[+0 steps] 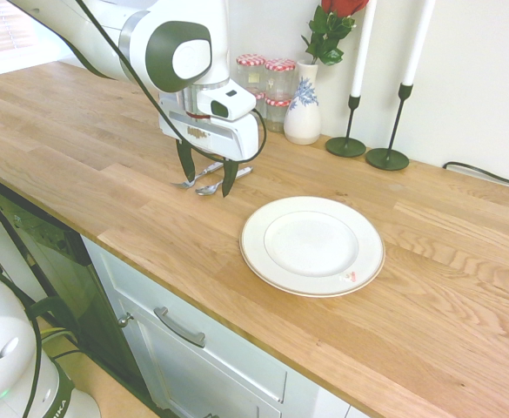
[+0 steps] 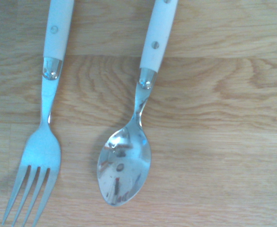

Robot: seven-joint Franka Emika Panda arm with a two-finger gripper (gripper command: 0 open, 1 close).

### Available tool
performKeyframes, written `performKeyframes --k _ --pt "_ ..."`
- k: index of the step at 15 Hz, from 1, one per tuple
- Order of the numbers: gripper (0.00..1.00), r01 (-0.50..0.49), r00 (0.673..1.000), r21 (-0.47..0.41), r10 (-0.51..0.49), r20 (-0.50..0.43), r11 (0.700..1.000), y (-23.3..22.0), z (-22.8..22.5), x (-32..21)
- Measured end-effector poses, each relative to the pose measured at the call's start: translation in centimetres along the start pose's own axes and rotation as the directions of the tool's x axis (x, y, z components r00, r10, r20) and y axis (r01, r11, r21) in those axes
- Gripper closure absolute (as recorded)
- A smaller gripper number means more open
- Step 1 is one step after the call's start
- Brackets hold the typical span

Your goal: Put the spoon into the plate

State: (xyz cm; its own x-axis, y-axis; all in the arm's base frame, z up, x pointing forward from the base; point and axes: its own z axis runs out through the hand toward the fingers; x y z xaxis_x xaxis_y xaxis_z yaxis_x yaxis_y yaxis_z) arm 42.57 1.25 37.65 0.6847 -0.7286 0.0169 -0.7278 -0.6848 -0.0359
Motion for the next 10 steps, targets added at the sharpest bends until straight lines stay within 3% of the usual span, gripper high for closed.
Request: performKeyframes --k 4,7,10 --pt "0.0 -0.049 0.999 -0.004 0.049 0.007 0.999 -0.7 -0.6 -0.3" --pt "0.0 -0.138 0.99 -0.016 0.137 -0.026 0.99 -4.2 -1.6 -0.9" --pt "0.0 -0.192 0.981 -0.05 0.191 -0.031 0.98 -7.6 -1.1 1.8"
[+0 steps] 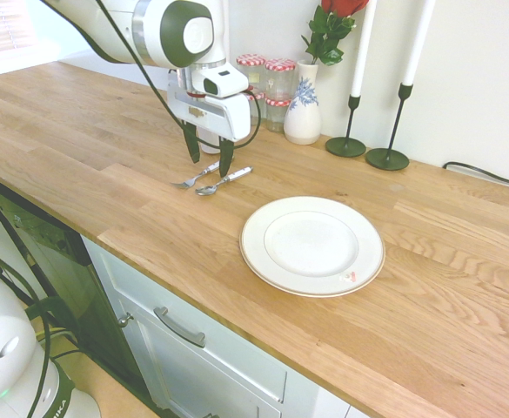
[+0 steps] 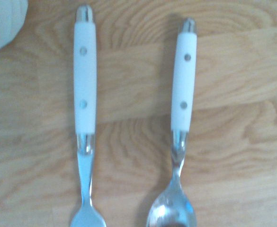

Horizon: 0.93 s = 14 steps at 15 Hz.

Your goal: Put the spoon into the plate

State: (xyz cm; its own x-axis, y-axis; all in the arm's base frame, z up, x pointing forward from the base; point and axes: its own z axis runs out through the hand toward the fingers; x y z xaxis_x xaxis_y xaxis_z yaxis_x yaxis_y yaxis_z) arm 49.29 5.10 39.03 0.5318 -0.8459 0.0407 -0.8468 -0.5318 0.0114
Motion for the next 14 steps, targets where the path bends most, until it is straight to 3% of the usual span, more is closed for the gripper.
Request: performKeyframes --k 4,14 --pt "0.0 -0.047 0.999 -0.018 0.047 0.013 0.999 -3.4 0.2 2.5" --pt "0.0 -0.027 0.999 -0.021 0.027 0.028 0.999 -4.3 3.8 3.4"
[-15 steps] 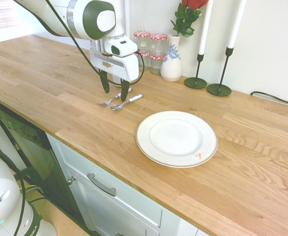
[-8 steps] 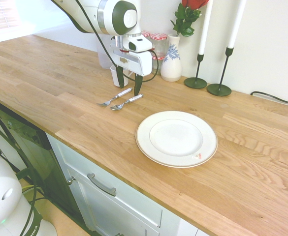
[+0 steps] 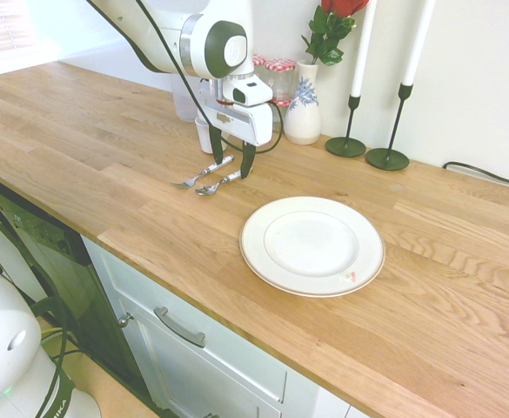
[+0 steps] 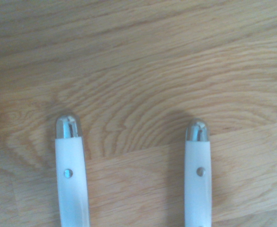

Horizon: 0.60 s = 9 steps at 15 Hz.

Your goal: Put the spoon into the plate

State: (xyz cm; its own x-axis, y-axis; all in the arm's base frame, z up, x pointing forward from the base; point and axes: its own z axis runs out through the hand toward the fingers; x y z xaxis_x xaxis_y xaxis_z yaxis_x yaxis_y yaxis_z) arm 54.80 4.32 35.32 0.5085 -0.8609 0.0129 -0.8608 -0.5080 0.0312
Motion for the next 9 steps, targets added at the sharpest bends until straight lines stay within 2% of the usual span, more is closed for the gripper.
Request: performKeyframes --k 7,8,9 --pt "0.0 0.042 0.999 -0.006 -0.041 0.006 0.999 -0.2 1.4 0.7" --pt "1.0 0.046 0.999 -0.002 -0.046 0.003 0.999 -0.4 1.2 1.0" --pt "1.0 0.048 0.999 0.003 -0.048 0.001 0.999 -0.4 1.0 1.2"
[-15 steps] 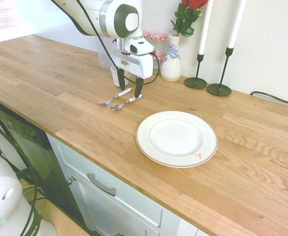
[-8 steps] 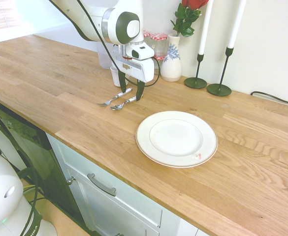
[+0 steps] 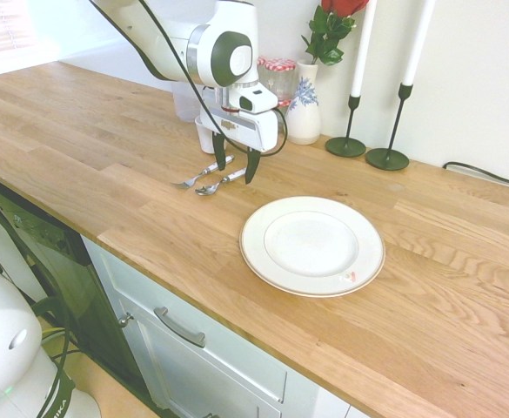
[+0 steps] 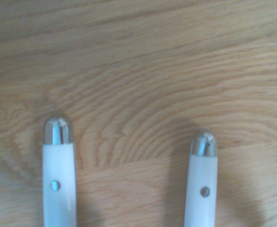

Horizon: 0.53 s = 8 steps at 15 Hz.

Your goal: Put the spoon into the plate

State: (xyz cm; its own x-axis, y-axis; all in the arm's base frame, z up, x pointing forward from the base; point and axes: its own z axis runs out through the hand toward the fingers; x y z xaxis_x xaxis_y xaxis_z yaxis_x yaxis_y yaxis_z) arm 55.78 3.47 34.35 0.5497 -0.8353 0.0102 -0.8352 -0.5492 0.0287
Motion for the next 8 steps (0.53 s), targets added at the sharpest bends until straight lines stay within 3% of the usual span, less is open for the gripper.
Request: performKeyframes --k 8 --pt "1.0 0.015 1.0 -0.011 -0.015 0.011 1.0 -0.6 1.0 -0.2"
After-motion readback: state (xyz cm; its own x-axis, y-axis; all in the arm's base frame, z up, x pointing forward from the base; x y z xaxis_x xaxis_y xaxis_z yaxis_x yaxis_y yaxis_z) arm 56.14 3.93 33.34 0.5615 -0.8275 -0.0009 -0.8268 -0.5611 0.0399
